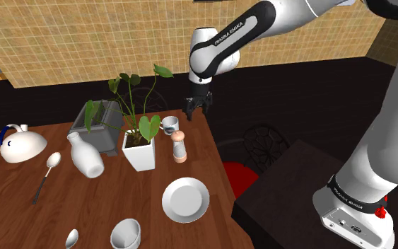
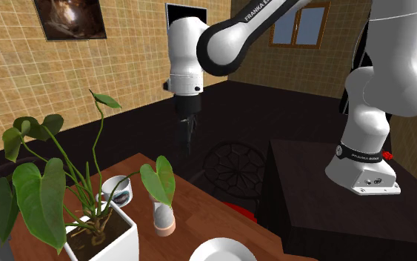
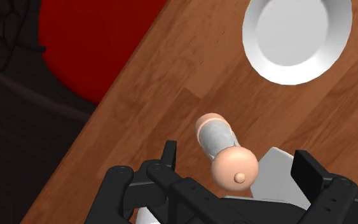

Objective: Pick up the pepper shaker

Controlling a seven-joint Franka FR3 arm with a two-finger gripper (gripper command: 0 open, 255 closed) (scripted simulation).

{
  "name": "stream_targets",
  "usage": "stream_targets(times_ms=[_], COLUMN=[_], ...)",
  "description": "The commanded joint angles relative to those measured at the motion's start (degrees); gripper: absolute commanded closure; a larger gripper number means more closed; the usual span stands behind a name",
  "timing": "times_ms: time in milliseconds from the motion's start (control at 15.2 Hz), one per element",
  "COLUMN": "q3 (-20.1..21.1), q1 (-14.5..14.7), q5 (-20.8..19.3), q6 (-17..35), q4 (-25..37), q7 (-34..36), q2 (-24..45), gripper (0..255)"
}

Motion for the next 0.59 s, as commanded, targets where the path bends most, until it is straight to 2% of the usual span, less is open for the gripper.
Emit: stream_targets(times_ms=[0, 528], q3=[0.2, -0.1], q1=[0.7, 3.4], q5=[-0.6, -3.0], q6=[1.3, 2.5], q4=[3.6, 21.4], q7=[0.7, 2.7], q2=[4.6, 22.6], gripper=[0, 0])
